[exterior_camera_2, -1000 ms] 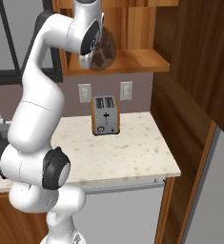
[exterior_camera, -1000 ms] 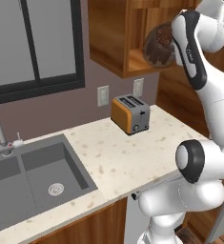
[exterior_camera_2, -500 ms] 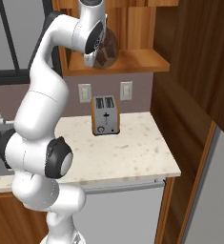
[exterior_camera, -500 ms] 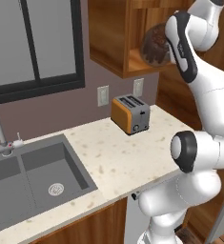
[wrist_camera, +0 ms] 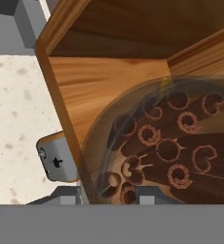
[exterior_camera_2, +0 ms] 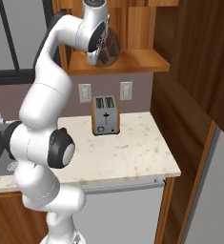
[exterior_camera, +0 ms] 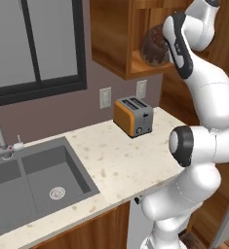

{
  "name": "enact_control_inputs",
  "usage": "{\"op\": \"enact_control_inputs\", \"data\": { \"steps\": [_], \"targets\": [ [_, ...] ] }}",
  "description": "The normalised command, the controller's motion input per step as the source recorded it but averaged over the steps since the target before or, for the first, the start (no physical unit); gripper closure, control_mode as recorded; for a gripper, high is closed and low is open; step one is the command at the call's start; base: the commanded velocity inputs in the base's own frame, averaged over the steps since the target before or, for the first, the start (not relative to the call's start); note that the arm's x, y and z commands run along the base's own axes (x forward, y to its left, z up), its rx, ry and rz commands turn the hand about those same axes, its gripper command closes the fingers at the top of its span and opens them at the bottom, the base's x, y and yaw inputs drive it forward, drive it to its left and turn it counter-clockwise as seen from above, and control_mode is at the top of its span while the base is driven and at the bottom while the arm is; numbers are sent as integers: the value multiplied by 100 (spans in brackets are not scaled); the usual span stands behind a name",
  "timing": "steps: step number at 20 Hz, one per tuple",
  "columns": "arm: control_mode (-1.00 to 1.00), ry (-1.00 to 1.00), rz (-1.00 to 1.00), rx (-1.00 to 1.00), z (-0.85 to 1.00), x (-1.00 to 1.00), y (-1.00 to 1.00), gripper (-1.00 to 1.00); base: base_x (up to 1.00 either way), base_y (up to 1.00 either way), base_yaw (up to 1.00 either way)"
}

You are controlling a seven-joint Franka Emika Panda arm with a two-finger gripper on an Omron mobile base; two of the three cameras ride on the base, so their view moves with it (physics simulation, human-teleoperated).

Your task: Pick the candle and jar from the dining table and place them in the open cabinet. Close the cabinet after placing the objects.

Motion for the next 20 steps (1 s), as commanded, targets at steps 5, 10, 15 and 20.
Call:
{"op": "enact_control_inputs", "data": {
  "steps": [5,10,15,20],
  "targets": [
    [-100,0,0,0,0,37,0,100,0,0,0],
    [-100,0,0,0,-1,31,0,100,0,0,0],
    [-100,0,0,0,-4,18,0,100,0,0,0],
    [-100,-1,0,0,-4,31,2,-100,0,0,0]
  ]
}}
